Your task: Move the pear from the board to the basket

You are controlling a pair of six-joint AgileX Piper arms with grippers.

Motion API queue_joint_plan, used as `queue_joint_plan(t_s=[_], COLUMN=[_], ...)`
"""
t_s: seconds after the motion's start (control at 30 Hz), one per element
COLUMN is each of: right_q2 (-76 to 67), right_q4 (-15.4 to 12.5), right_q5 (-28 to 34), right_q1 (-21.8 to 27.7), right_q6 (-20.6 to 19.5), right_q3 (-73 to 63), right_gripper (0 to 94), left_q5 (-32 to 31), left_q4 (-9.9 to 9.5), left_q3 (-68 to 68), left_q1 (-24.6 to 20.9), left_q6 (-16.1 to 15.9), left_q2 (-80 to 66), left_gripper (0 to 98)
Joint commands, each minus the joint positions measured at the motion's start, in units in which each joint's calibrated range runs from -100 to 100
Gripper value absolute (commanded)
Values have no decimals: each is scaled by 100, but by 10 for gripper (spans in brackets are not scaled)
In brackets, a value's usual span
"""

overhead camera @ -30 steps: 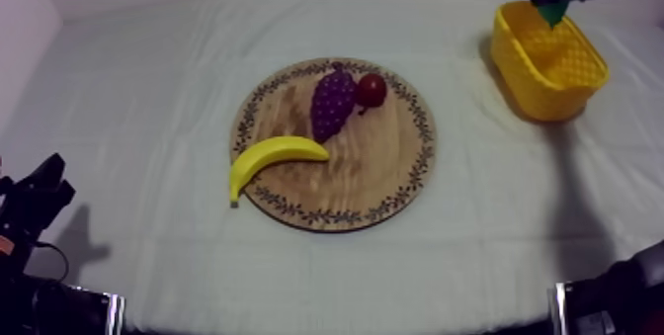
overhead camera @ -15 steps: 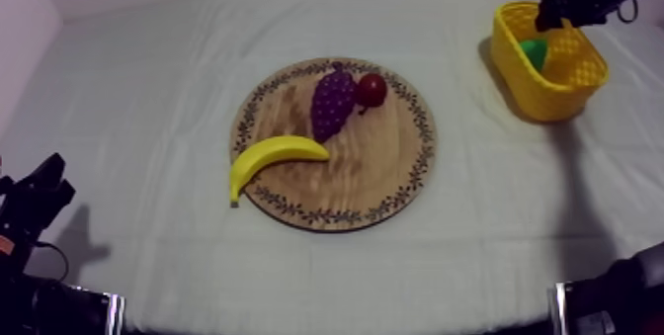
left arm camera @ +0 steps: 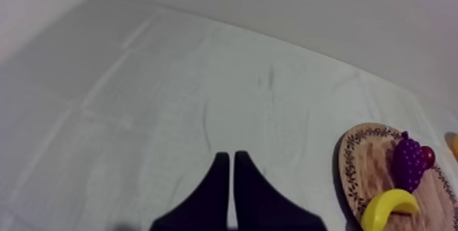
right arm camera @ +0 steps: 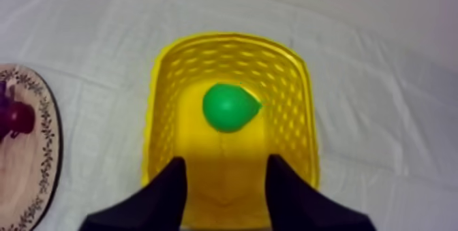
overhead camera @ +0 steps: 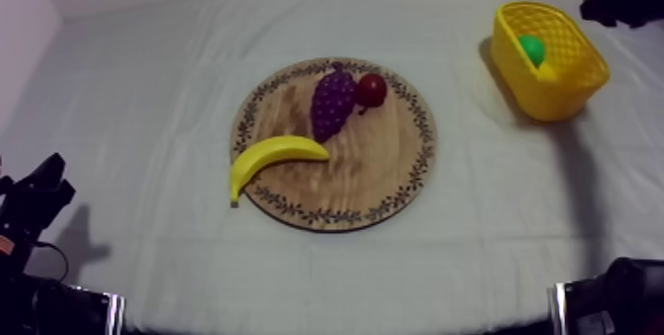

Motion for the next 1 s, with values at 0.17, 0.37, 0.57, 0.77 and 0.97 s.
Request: queue_joint_plan(t_s=[0.17,0.37,0.57,0.77,0.97], right_q2=[-2249,-3725,-5026,-6051,-6949], right_q4=[-208,-777,-668,29,738], right_q5=[-595,-1591,-1610,-955,-796], right_q1=[-217,-289,-326,-359,-500], right_q6=[150,729,601,-154,-1192], right_q3=[2428,4615,5817,6200,6399], right_gripper=[141,38,7,4,3], left_q5=[1,1,1,1,1], left_q4=[-1,-1,-1,-1,-1], left_q3=[-5,-5,-5,-5,-5], left_q1=[0,0,0,0,0], left_q6=[0,0,0,0,-1], left_q2=[-2,-2,-2,-2,-2], left_gripper=[1,1,1,1,1])
